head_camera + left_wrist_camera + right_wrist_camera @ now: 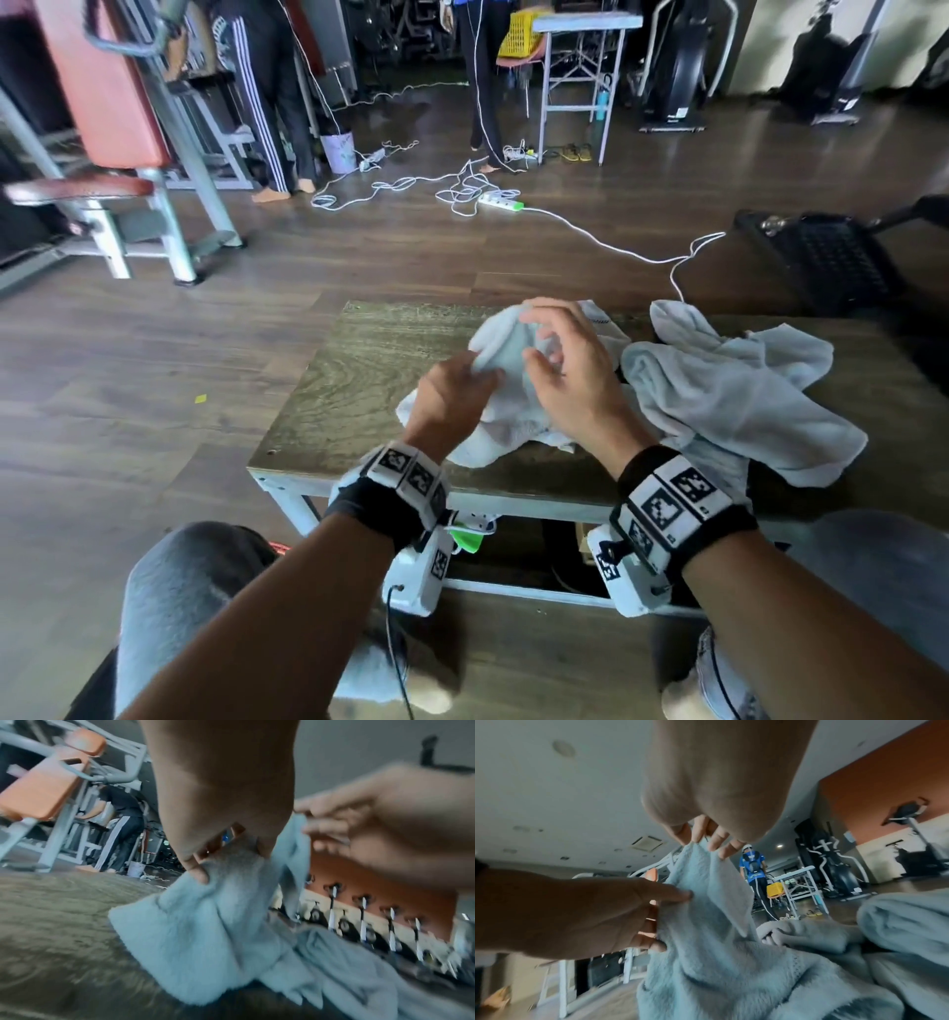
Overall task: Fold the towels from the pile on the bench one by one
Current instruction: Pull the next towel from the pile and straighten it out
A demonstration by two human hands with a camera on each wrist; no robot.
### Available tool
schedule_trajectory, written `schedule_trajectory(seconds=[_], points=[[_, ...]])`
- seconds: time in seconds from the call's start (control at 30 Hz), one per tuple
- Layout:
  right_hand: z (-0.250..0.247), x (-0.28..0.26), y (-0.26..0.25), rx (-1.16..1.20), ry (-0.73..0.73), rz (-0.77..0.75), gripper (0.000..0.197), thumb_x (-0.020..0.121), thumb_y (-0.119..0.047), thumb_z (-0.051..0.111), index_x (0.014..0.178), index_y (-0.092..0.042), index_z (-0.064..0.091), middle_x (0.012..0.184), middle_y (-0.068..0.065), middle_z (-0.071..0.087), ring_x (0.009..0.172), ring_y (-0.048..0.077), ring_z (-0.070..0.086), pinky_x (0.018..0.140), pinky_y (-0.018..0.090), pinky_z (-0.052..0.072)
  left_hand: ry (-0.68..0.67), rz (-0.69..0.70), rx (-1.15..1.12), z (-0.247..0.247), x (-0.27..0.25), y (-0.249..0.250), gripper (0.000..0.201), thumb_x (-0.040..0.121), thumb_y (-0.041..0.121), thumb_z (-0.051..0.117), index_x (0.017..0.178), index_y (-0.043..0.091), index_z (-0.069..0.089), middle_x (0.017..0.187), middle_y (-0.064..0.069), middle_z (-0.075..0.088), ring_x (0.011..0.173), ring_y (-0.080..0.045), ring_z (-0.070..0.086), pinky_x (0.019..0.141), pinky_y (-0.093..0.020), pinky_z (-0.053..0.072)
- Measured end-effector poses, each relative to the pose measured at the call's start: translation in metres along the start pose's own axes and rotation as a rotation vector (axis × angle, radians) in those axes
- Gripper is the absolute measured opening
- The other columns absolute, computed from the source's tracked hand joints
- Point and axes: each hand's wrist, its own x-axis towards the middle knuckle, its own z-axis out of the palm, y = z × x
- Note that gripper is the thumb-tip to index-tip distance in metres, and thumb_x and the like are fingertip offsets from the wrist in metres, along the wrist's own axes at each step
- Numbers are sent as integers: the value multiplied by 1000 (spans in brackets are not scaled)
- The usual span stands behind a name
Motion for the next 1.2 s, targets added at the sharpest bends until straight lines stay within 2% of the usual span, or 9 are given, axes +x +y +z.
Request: schedule_trajectory(seconds=[0.17, 0.23, 0.3, 0.4, 0.5, 0.73, 0.83, 0.97, 1.2], points=[[-19, -2, 19, -61, -53, 327, 87, 83, -19, 76, 152, -5, 26, 153, 14, 25, 144, 27, 25, 119, 35, 24, 55, -192, -461, -20, 18, 19, 27, 91, 29, 61, 82, 4, 68, 81, -7, 70, 77, -18, 64, 77, -31, 52], [-21, -11, 26, -82, -202, 491, 106, 73, -41, 81, 153, -12, 19, 152, 12, 24, 142, 30, 23, 113, 34, 26, 49, -193, -565, -24, 17, 31, 30, 94, 23, 58, 70, 8, 65, 69, 0, 69, 68, -12, 64, 67, -23, 52], [-22, -21, 25, -194, -371, 559, 89, 77, -42, 77, 147, -18, 28, 144, 12, 36, 133, 31, 37, 108, 32, 37, 32, -167, -603, -27, 15, 40, 37, 97, 18, 53, 60, 18, 59, 60, 7, 63, 60, -8, 60, 57, -18, 48], [-17, -35, 28, -208, -586, 526, 26, 82, -31, 69, 105, -23, 60, 102, -2, 62, 95, 11, 58, 75, 7, 41, 20, -154, -607, -28, 14, 47, 39, 97, 19, 54, 58, 21, 54, 61, 3, 61, 58, -9, 58, 55, -20, 47], [-10, -46, 40, -156, -685, 546, 2, 84, -24, 66, 86, -26, 66, 92, -5, 70, 93, 16, 65, 73, 21, 43, 35, -160, -602, -30, 14, 49, 39, 99, 22, 53, 59, 20, 51, 63, 4, 58, 58, -7, 55, 56, -18, 46], [-13, -60, 45, -155, -571, 603, 6, 89, -22, 61, 87, -18, 65, 78, -8, 66, 75, 10, 61, 66, 26, 44, -104, -222, -229, -30, 38, 6, 17, 97, 36, 53, 98, 24, 65, 105, -6, 69, 96, -24, 65, 87, -40, 52], [-8, -73, 53, -205, -687, 657, 12, 85, -29, 66, 95, -23, 63, 91, -9, 65, 89, 13, 63, 76, 27, 49, -195, -381, 84, -21, 24, -14, 50, 90, 35, 62, 133, 13, 47, 123, -9, 57, 112, -30, 58, 92, -40, 47], [3, -88, 52, -373, -708, 625, 53, 75, -55, 69, 113, -18, 63, 117, 2, 61, 107, 22, 60, 89, 42, 53, -278, -436, 268, 3, -18, -42, 71, 81, 39, 71, 135, 11, 37, 130, -20, 40, 117, -40, 49, 100, -50, 46], [16, -97, 44, -564, -624, 438, 8, 87, -19, 61, 91, -25, 64, 111, 2, 57, 109, 28, 50, 93, 42, 44, -95, -134, 505, 29, -58, -53, 68, 69, 40, 72, 126, 24, 38, 125, -7, 35, 117, -27, 37, 95, -44, 33]])
